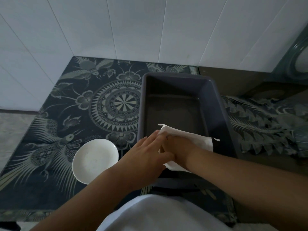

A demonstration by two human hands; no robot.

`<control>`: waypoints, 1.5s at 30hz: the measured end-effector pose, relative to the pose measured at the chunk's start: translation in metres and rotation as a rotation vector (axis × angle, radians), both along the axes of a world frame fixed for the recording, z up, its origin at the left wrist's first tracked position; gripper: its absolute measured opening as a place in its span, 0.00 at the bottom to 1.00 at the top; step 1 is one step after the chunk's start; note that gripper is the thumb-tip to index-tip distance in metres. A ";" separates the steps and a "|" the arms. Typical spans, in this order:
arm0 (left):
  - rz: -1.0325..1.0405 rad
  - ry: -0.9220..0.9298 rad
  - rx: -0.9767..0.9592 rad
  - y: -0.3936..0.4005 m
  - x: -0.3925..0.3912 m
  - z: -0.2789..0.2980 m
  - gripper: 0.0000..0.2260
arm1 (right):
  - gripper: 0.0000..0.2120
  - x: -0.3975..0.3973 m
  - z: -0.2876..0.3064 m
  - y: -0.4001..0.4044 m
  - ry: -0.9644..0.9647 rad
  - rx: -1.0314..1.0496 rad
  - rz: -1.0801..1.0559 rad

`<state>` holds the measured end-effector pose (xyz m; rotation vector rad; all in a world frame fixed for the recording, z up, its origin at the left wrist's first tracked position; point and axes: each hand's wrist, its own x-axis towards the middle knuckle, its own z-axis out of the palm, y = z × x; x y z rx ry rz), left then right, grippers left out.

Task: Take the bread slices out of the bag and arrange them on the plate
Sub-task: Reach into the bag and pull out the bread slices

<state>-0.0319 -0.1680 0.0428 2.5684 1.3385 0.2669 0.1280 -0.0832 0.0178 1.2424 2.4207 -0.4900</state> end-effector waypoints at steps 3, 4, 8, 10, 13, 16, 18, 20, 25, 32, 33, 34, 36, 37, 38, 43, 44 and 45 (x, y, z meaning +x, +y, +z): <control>0.020 -0.105 0.013 -0.001 0.001 0.004 0.18 | 0.30 -0.043 0.006 -0.033 -0.319 0.253 -0.237; 0.043 -0.150 -0.006 -0.002 0.002 0.005 0.21 | 0.38 -0.059 0.014 -0.049 -0.460 0.144 -0.436; 0.126 -0.338 -0.085 -0.002 0.002 0.008 0.28 | 0.39 -0.084 0.022 -0.038 -0.434 0.016 -0.504; 0.175 -0.452 -0.161 -0.001 0.004 0.010 0.27 | 0.22 -0.035 0.056 -0.014 -0.460 0.258 -0.107; 0.226 -0.522 -0.228 0.000 0.007 0.011 0.22 | 0.15 0.017 0.070 -0.015 -0.035 0.154 0.092; 0.254 -0.530 -0.202 0.002 0.015 0.010 0.17 | 0.15 0.018 0.061 -0.013 0.029 0.171 0.108; 0.321 -0.585 -0.236 0.005 0.020 0.009 0.15 | 0.17 0.015 0.052 -0.007 -0.073 0.063 0.108; 0.362 -0.551 -0.247 0.007 0.024 0.007 0.18 | 0.20 0.013 0.053 0.000 -0.218 -0.069 0.144; 0.329 -0.460 -0.212 0.006 0.028 0.002 0.25 | 0.19 0.012 0.053 -0.006 -0.130 -0.049 0.171; 0.377 -0.475 -0.336 0.010 0.026 -0.003 0.38 | 0.18 0.018 0.060 -0.013 0.079 0.107 0.146; 0.392 -0.484 -0.355 0.012 0.025 -0.003 0.39 | 0.19 0.019 0.062 -0.013 0.088 0.128 0.143; 0.403 -0.487 -0.366 0.013 0.025 -0.001 0.39 | 0.21 0.020 0.066 -0.012 0.098 0.147 0.137; 0.414 -0.489 -0.368 0.015 0.024 0.003 0.39 | 0.25 0.024 0.074 -0.009 0.108 0.181 0.132; 0.416 -0.500 -0.368 0.016 0.024 0.006 0.39 | 0.26 0.026 0.078 -0.007 0.104 0.203 0.138; 0.414 -0.515 -0.369 0.016 0.023 0.010 0.39 | 0.25 0.028 0.083 -0.005 0.099 0.221 0.142; 0.457 -0.306 -0.156 0.014 0.016 0.030 0.46 | 0.22 0.036 0.118 0.007 0.078 0.230 0.120; 0.482 -0.231 -0.055 0.014 0.015 0.034 0.47 | 0.22 0.038 0.125 0.009 0.088 0.248 0.119; 0.495 -0.187 0.029 0.015 0.013 0.038 0.47 | 0.22 0.039 0.133 0.011 0.094 0.262 0.119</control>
